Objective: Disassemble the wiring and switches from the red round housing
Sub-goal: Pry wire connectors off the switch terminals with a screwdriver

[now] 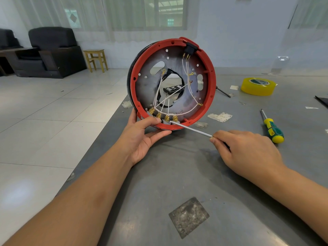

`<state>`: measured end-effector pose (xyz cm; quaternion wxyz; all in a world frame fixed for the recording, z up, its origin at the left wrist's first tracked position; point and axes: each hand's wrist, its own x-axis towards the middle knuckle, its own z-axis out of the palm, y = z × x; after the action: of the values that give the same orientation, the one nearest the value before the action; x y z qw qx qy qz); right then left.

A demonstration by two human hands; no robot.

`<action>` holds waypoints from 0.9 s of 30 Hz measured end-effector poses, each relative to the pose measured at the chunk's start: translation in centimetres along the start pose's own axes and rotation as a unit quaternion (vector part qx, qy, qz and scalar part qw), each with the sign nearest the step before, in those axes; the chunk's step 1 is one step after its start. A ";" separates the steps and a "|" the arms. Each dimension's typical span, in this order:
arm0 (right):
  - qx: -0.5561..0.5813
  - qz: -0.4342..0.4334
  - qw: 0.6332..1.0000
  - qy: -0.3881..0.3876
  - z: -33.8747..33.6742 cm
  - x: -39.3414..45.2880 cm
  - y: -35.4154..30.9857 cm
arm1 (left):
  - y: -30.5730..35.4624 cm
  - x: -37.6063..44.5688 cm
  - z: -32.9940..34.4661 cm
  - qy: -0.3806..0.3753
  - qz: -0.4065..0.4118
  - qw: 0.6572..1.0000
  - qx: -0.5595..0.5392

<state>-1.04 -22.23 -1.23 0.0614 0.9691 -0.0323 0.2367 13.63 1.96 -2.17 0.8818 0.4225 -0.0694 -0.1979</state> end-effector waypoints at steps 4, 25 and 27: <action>0.013 0.003 1.000 -0.008 -0.2 0.0 0.2 | 0.0 0.0 0.1 -0.003 0.005 1.000 0.003; 0.082 0.057 0.994 0.038 0.3 -0.4 -0.4 | -0.1 0.0 0.2 -0.014 0.026 0.999 0.016; 0.072 0.050 0.995 0.045 0.3 -0.5 -0.6 | -0.1 0.0 0.1 -0.016 0.031 0.999 0.019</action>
<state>-1.31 -21.68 -1.79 -0.0191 0.9564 -0.0611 0.2850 13.56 1.84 -2.13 0.8781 0.4335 -0.0999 -0.1762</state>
